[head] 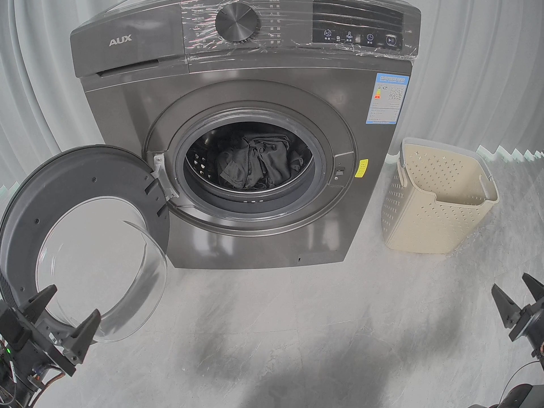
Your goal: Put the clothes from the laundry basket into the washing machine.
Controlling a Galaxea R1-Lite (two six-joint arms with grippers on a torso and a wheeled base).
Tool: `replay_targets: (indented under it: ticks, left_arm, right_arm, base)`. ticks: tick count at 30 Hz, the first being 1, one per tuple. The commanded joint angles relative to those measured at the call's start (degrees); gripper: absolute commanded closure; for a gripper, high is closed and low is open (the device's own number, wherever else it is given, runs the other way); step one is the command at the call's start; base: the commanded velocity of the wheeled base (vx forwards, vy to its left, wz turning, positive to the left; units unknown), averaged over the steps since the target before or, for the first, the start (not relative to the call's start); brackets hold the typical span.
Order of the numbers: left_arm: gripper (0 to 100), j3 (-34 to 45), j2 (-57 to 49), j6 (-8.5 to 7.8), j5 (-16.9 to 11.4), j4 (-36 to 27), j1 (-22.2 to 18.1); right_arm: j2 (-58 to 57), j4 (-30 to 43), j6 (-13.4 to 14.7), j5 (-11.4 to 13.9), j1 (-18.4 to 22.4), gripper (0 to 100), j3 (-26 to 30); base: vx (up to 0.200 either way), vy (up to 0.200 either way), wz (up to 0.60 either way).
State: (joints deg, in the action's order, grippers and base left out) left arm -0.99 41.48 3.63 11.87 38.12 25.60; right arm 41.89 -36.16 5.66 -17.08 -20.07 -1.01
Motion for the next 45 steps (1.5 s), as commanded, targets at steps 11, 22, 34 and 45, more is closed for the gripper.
replay_targets:
  ticks: [11, 22, 34, 45]
  left_arm:
    - [0, 0.99, -38.23, -0.91, -11.35, -32.58, -24.99]
    - [0, 0.99, -41.48, -0.64, -3.70, -34.08, -25.78]
    - [0, 0.90, -41.48, -3.90, -12.49, -38.47, -25.69]
    - [0, 0.90, -41.48, -3.90, -12.66, -38.38, -25.69]
  right_arm:
    - [-36.53, 32.47, -9.96, 20.59, 14.26, 0, 0.92]
    - [-41.45, 32.73, -11.11, 17.34, 20.07, 0, 0.84]
    - [-41.71, 37.30, -6.45, 19.01, 19.98, 0, 0.66]
    - [-41.71, 36.33, -6.10, 18.40, 19.98, 0, 0.92]
  base:
    - [0.000, 0.000, 0.00]
    - [0.000, 0.000, 0.00]
    - [0.000, 0.000, 0.00]
    - [-0.109, 0.000, 0.00]
